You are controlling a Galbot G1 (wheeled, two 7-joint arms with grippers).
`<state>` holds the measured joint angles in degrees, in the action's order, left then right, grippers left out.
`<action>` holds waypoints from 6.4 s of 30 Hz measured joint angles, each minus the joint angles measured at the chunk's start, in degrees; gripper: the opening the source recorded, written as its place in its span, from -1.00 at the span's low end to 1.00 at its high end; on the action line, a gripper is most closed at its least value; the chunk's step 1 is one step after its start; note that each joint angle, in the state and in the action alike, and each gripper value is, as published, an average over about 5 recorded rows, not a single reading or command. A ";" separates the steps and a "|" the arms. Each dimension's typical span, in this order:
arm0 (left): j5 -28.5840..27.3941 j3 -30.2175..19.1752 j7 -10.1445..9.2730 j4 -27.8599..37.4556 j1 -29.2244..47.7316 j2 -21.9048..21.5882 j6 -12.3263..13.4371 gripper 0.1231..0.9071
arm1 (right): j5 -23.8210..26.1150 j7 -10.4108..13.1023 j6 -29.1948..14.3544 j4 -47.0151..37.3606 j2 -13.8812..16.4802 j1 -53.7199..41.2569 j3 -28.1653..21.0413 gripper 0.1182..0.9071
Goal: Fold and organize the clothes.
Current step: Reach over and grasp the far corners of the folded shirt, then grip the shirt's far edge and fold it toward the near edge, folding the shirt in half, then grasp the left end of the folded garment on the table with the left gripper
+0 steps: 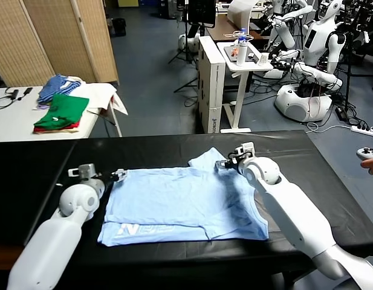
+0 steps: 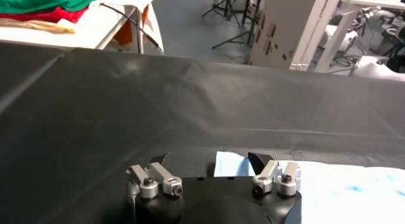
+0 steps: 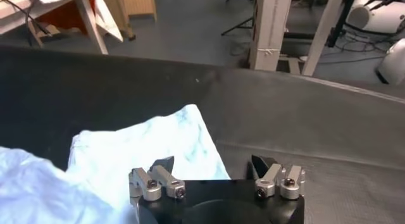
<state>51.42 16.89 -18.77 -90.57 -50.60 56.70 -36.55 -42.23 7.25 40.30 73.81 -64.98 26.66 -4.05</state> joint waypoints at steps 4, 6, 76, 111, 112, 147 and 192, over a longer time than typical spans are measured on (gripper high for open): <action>-0.04 -0.09 0.21 0.25 0.15 0.02 -0.04 0.42 | -0.01 -0.03 -0.07 -0.07 -0.02 0.17 -0.01 0.06; -0.05 -0.11 0.58 0.29 0.14 0.01 -0.08 0.29 | -0.01 -0.04 -0.08 -0.06 -0.04 0.25 -0.02 -0.03; -7.44 14.27 4.43 -29.44 -29.30 -3.05 2.22 -0.90 | -3.73 5.07 1.90 44.32 18.93 40.01 19.61 -0.95; -13.55 19.37 1.57 -37.73 -40.76 4.65 1.29 0.99 | -4.09 5.52 1.85 49.54 17.08 44.09 25.10 0.98; -13.18 19.49 1.56 -37.72 -40.48 4.85 1.73 0.99 | -3.60 5.68 1.66 49.07 16.62 43.64 25.15 0.99; -7.59 14.01 2.01 -20.06 -25.54 7.02 2.11 0.81 | 5.35 3.23 -3.80 27.62 5.67 31.54 20.43 -0.11; -7.88 14.63 1.32 -22.70 -25.96 10.27 2.77 0.99 | 7.35 4.14 -7.07 27.44 3.25 32.80 20.44 -0.91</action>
<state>43.54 31.52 -17.46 -113.26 -76.56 66.97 -33.78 -34.89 11.39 33.22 101.25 -61.73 59.46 16.39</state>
